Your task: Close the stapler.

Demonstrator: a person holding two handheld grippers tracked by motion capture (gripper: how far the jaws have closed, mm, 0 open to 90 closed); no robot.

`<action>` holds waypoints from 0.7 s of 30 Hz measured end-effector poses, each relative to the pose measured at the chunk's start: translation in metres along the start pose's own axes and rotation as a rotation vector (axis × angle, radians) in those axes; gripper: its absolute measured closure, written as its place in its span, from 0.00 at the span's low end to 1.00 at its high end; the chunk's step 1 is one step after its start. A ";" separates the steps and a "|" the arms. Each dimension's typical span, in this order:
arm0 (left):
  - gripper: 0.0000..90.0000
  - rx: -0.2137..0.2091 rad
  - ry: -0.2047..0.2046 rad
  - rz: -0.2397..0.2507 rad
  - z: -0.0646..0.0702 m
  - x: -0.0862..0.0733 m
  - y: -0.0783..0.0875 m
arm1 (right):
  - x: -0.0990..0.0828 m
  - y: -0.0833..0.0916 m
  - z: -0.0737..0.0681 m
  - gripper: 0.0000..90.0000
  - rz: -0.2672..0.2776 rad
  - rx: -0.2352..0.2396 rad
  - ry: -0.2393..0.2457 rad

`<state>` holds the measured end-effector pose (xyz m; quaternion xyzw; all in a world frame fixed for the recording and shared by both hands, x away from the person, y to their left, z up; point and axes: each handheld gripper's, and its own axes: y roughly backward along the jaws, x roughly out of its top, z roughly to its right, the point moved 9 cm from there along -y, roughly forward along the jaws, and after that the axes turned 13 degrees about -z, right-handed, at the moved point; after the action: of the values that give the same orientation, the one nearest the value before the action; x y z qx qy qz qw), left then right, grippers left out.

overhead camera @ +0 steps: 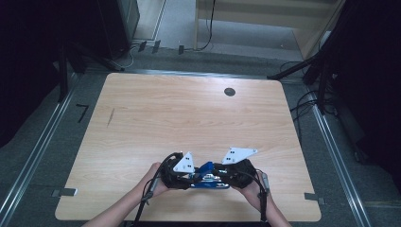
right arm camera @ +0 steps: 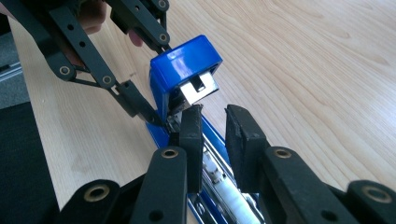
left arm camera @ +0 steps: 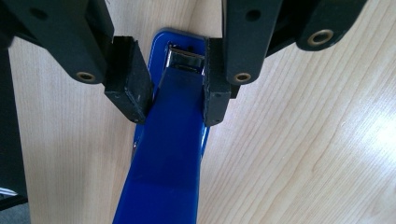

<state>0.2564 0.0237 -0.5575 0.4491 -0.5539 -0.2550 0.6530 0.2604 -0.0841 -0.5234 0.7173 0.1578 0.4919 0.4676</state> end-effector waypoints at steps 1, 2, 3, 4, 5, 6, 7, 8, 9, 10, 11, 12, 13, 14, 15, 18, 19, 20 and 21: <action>0.72 -0.001 0.003 0.000 0.001 0.000 0.000 | -0.003 0.002 0.002 0.86 -0.001 -0.004 -0.006; 0.72 0.003 0.005 0.000 0.001 0.001 -0.001 | -0.003 0.002 0.002 0.86 -0.001 -0.004 -0.006; 0.72 0.006 0.005 -0.004 0.001 0.001 -0.002 | -0.007 0.004 0.005 0.85 -0.004 -0.004 -0.018; 0.72 0.006 0.005 -0.004 0.001 0.001 -0.002 | -0.007 0.004 0.005 0.85 -0.004 -0.004 -0.018; 0.72 0.004 0.008 -0.007 0.001 0.001 -0.003 | -0.008 0.005 0.007 0.85 -0.001 -0.006 -0.025; 0.72 0.004 0.008 -0.006 0.001 0.002 -0.004 | -0.010 0.007 0.009 0.85 -0.004 -0.009 -0.032; 0.71 0.009 0.005 -0.007 0.001 0.002 -0.005 | -0.012 0.008 0.011 0.84 -0.005 -0.016 -0.041; 0.71 0.008 0.005 -0.011 0.001 0.002 -0.005 | -0.014 0.009 0.013 0.83 -0.007 -0.015 -0.050; 0.71 0.010 0.005 -0.015 0.001 0.003 -0.006 | -0.016 0.010 0.017 0.83 -0.005 -0.020 -0.059; 0.71 0.011 0.007 -0.015 0.001 0.003 -0.006 | -0.019 0.012 0.020 0.83 -0.006 -0.028 -0.077; 0.71 0.011 0.012 -0.013 0.002 0.003 -0.007 | -0.021 0.013 0.024 0.83 -0.004 -0.035 -0.090; 0.71 0.011 0.015 -0.013 0.002 0.003 -0.007 | -0.022 0.016 0.028 0.82 0.005 -0.043 -0.101; 0.71 0.010 0.013 -0.016 0.001 0.003 -0.007 | -0.023 0.018 0.031 0.81 0.012 -0.052 -0.122; 0.71 0.010 0.014 -0.019 0.002 0.003 -0.007 | -0.022 0.021 0.033 0.80 0.026 -0.054 -0.130; 0.71 0.014 0.015 -0.024 0.002 0.003 -0.007 | -0.022 0.024 0.034 0.79 0.032 -0.056 -0.142; 0.71 0.018 0.014 -0.024 0.002 0.004 -0.009 | -0.012 0.036 0.033 0.77 0.088 -0.060 -0.161; 0.71 0.017 0.014 -0.026 0.002 0.004 -0.009 | -0.009 0.039 0.031 0.76 0.096 -0.059 -0.158; 0.70 0.018 0.018 -0.027 0.002 0.004 -0.010 | -0.006 0.040 0.028 0.75 0.101 -0.052 -0.155; 0.70 0.021 0.019 -0.025 0.002 0.004 -0.010 | -0.004 0.040 0.026 0.75 0.102 -0.049 -0.151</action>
<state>0.2569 0.0147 -0.5644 0.4653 -0.5447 -0.2532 0.6502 0.2712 -0.1202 -0.4944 0.7478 0.0733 0.4636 0.4696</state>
